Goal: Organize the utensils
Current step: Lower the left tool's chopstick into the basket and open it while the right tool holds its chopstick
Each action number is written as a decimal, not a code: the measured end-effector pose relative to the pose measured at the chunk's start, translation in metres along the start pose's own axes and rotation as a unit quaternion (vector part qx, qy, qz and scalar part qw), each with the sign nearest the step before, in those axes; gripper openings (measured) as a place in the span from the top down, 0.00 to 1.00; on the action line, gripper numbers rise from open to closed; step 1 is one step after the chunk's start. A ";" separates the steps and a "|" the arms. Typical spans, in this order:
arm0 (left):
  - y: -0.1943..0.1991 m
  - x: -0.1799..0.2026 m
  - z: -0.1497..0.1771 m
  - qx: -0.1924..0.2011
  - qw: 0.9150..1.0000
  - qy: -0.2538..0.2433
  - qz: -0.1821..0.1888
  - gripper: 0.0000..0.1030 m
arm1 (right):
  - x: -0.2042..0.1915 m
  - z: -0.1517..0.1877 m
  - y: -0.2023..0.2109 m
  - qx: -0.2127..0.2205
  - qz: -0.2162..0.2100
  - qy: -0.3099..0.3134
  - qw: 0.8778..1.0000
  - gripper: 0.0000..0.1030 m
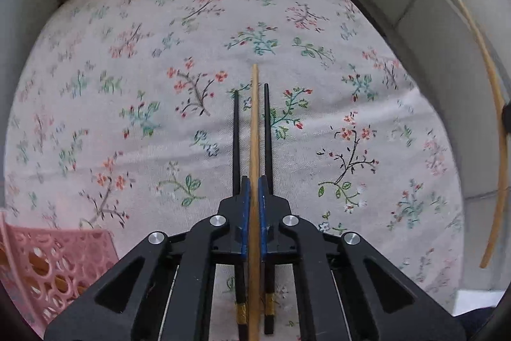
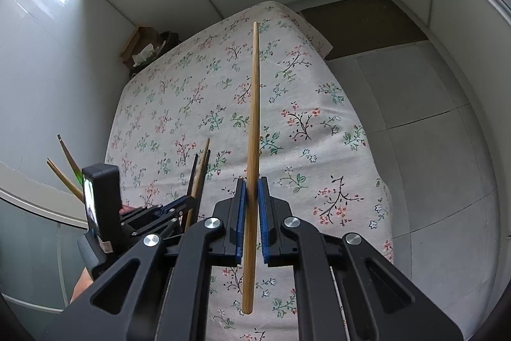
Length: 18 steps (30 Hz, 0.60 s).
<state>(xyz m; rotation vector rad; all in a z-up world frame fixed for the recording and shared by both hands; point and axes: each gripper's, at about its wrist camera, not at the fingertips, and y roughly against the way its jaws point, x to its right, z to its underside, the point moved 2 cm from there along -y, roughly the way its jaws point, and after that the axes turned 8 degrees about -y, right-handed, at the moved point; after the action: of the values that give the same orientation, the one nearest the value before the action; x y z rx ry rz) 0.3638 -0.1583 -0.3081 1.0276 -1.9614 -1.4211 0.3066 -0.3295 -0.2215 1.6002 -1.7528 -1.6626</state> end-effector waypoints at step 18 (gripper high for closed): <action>0.100 0.008 -0.004 0.179 0.982 0.001 0.053 0.94 | 0.000 -0.005 0.012 0.037 -0.020 0.001 0.999 0.92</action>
<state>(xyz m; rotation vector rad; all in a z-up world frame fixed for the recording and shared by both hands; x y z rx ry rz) 0.3346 -0.1504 -0.2126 1.0540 -2.2881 -1.0305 0.3040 -0.3349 -0.2099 1.6783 -1.8136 -1.6319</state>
